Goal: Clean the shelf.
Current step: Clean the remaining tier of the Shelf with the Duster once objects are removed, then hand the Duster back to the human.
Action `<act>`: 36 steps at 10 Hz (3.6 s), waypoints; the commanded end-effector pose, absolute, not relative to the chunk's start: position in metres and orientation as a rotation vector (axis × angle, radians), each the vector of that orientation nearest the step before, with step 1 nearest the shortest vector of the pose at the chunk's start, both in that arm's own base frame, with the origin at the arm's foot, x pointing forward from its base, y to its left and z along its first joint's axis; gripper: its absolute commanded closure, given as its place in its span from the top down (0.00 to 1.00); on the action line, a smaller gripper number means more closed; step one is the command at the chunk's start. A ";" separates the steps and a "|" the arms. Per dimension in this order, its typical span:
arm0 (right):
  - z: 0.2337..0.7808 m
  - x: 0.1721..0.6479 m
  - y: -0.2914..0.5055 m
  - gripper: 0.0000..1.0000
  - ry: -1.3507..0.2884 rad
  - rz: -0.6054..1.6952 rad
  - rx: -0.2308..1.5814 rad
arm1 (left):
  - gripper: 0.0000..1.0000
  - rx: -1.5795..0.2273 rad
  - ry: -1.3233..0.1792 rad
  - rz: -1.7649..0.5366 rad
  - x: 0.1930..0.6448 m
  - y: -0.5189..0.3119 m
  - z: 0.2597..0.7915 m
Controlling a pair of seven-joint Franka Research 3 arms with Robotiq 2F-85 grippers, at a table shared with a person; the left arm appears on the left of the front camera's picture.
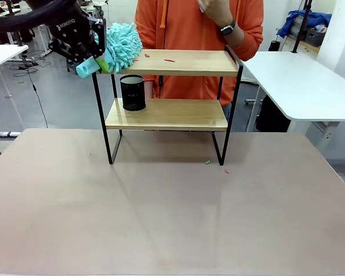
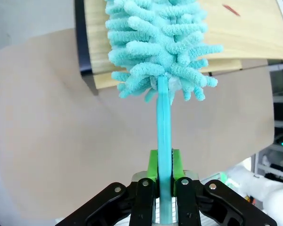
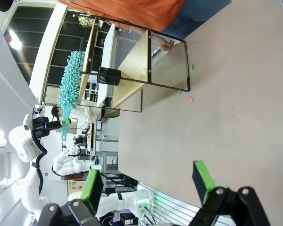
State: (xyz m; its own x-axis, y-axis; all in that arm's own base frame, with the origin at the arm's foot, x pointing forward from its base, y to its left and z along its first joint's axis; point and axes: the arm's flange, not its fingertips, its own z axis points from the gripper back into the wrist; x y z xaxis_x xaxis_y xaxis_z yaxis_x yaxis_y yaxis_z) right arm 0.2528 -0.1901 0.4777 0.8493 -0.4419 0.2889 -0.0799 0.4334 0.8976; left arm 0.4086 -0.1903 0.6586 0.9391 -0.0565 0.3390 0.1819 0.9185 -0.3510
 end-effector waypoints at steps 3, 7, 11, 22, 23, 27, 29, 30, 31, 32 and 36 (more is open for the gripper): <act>0.479 0.255 -0.190 1.00 -0.564 -0.221 1.122 | 0.12 -0.483 -0.252 -0.362 0.398 -0.191 0.656; 0.479 0.255 -0.190 1.00 -0.564 -0.221 1.122 | 0.12 -0.533 -0.109 -0.634 0.384 -0.196 0.657; 0.479 0.255 -0.190 1.00 -0.564 -0.221 1.122 | 0.12 -0.604 0.114 -1.028 0.345 -0.175 0.664; 0.479 0.255 -0.190 1.00 -0.564 -0.221 1.122 | 0.12 -0.821 -0.517 -0.141 0.255 0.083 0.678; 0.479 0.255 -0.190 1.00 -0.564 -0.221 1.122 | 0.12 -0.829 -0.521 0.012 0.257 0.096 0.658; 0.479 0.255 -0.190 1.00 -0.564 -0.221 1.122 | 0.12 -0.710 -0.432 0.264 0.315 0.103 0.594; 0.479 0.255 -0.190 1.00 -0.564 -0.221 1.122 | 0.12 -0.723 -0.440 0.254 0.299 0.119 0.586; 0.479 0.255 -0.190 1.00 -0.564 -0.221 1.122 | 0.12 -0.723 -0.440 0.254 0.299 0.119 0.586; 0.479 0.255 -0.190 1.00 -0.564 -0.221 1.122 | 0.12 -0.723 -0.440 0.254 0.299 0.119 0.586; 0.479 0.255 -0.190 1.00 -0.564 -0.221 1.122 | 0.12 -0.723 -0.440 0.254 0.299 0.119 0.586; 0.479 0.255 -0.190 1.00 -0.564 -0.221 1.122 | 0.12 -0.723 -0.440 0.254 0.299 0.119 0.586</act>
State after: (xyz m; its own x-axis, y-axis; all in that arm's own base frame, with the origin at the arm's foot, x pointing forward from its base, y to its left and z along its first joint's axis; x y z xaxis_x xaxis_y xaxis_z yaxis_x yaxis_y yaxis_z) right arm 0.2526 -0.1904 0.4775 0.8489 -0.4426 0.2888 -0.0787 0.4344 0.8973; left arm 0.3000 0.1195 0.5868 0.8792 0.3738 0.2954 -0.0760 0.7221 -0.6876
